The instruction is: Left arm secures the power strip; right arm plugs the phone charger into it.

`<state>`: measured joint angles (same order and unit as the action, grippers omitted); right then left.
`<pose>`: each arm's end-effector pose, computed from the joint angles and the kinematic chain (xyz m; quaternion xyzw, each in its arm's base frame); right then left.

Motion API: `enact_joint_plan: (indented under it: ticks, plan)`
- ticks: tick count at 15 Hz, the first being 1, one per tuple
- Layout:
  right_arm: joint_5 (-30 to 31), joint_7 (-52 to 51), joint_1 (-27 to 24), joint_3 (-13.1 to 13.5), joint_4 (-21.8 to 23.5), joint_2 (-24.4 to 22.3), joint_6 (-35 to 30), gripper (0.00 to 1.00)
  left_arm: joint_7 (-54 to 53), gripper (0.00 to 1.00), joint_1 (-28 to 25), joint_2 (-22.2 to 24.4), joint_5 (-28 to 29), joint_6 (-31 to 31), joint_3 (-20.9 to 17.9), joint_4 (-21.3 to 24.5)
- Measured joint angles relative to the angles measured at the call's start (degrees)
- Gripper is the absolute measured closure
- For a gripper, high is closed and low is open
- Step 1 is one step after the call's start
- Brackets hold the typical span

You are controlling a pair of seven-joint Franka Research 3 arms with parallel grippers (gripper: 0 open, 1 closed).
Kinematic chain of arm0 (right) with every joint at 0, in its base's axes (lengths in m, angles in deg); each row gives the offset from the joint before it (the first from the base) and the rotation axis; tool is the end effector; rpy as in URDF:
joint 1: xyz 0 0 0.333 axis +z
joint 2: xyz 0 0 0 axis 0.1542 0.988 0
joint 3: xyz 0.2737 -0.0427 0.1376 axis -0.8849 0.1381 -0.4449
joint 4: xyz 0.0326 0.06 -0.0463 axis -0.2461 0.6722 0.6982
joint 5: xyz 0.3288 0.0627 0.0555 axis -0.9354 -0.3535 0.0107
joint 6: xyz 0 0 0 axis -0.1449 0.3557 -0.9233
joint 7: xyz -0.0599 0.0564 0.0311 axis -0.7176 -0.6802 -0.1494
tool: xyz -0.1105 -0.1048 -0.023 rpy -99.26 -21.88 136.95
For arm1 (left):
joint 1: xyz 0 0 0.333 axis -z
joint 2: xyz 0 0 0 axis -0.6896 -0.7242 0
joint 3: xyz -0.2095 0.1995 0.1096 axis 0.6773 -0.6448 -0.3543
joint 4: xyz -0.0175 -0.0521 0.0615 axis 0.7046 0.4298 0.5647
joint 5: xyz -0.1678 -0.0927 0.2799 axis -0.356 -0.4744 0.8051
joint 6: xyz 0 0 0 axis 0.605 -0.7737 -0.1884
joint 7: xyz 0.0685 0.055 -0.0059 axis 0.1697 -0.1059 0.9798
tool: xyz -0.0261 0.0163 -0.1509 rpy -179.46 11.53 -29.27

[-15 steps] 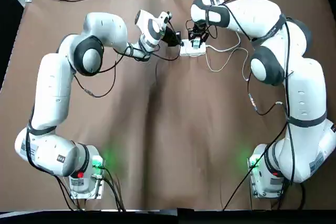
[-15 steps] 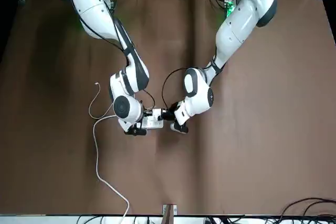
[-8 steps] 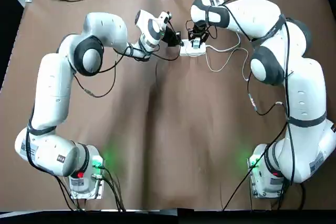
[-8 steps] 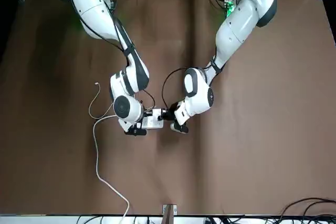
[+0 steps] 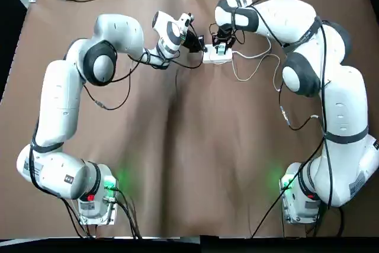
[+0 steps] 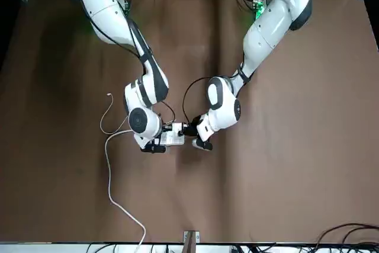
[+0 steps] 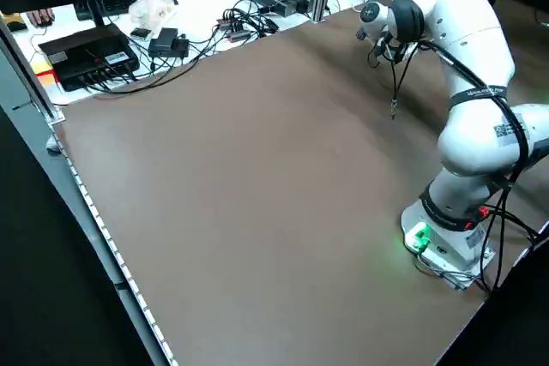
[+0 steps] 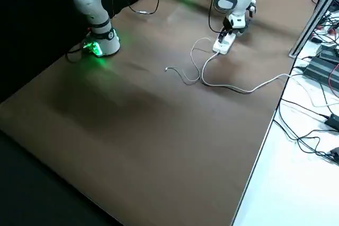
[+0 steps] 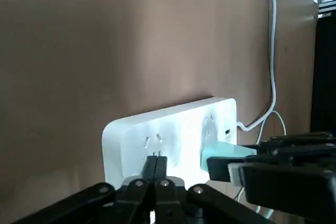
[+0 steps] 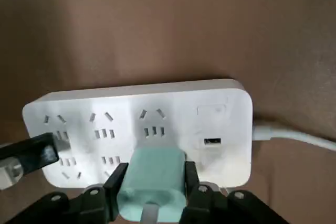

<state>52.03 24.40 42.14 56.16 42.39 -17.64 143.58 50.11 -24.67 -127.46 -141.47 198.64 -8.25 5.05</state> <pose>0.5618 0.3417 0.1907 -0.9934 0.0226 0.1019 0.0472 0.5542 -0.4590 0.1514 0.9070 0.0006 0.0309 0.4199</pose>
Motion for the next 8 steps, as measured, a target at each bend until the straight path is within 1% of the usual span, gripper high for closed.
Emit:
enact_joint_plan:
  ticks: [7, 8]
  plan:
    - [0.3, 0.1, 0.1, 0.0, -0.1, 0.1, 0.1, 0.52, 0.0, 0.99, 0.0, 0.0, 0.0, 0.0, 0.0, 0.0]
    - [0.3, 0.1, 0.1, 0.0, -0.1, 0.2, 0.3, 0.50, 0.0, 0.99, 0.0, 0.0, 0.0, 0.0, 0.0, 0.0]
